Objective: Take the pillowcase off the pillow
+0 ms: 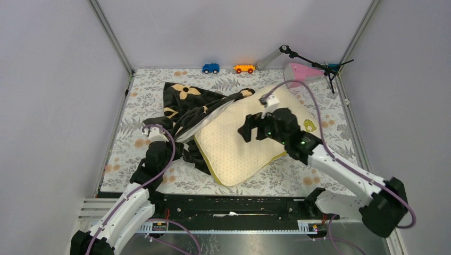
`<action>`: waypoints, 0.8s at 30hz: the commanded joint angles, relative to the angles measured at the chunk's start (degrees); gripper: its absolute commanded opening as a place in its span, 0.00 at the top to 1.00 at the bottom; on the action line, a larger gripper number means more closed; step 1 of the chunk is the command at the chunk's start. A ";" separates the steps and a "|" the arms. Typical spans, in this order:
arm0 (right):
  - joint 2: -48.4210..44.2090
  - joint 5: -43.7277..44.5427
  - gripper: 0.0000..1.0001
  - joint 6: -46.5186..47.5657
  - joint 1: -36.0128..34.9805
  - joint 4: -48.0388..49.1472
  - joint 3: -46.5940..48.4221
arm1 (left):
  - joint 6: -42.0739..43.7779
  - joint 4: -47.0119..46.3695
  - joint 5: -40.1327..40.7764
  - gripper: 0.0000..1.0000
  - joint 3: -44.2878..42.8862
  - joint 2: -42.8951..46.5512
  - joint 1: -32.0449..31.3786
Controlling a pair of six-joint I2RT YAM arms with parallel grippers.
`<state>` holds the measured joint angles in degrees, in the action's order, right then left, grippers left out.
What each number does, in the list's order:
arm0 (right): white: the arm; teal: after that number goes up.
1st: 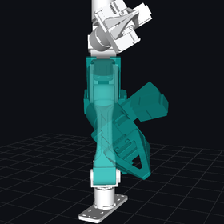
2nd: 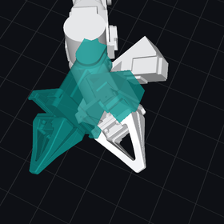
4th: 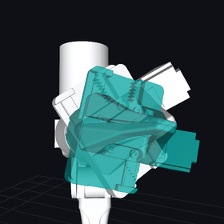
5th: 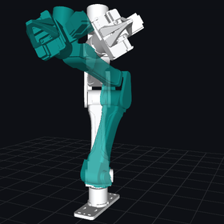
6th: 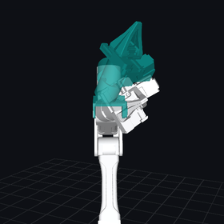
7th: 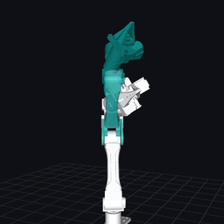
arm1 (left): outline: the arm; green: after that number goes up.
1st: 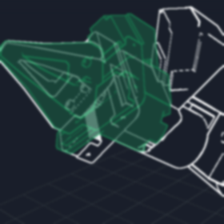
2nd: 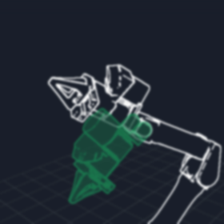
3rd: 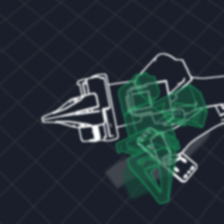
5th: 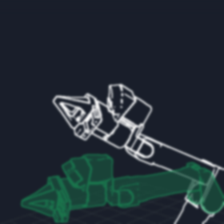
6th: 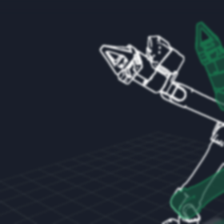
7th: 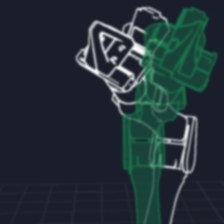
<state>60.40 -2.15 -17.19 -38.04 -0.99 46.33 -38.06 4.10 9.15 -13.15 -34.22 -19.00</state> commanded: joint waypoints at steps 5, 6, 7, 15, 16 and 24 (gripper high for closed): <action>18.30 8.10 0.00 0.36 -16.42 -2.13 10.59 | 0.91 -4.72 -2.27 1.00 -1.48 -0.84 0.37; 20.81 9.50 0.00 0.37 -17.58 -3.04 12.04 | 0.93 -5.14 -2.43 1.00 -1.50 -0.90 0.37; 23.03 11.22 0.00 0.32 -18.43 -4.25 13.63 | 1.03 -5.23 -2.51 1.00 -1.53 -1.00 0.37; 34.88 13.40 0.00 0.01 -20.69 -6.95 18.62 | 0.99 -5.67 -3.41 1.00 -1.57 -1.46 0.38; 36.21 14.00 0.00 -0.13 -20.98 -7.90 19.50 | 1.09 -5.68 -3.51 1.00 -1.60 -1.58 0.37; 41.11 24.84 0.65 -2.51 -21.20 -14.08 22.36 | 1.23 -5.61 -3.79 1.00 -1.92 -2.11 0.37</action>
<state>100.20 14.13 -17.63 -59.00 -10.59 67.59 -37.52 2.46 6.35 -13.15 -36.16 -18.90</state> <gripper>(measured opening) 0.631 0.062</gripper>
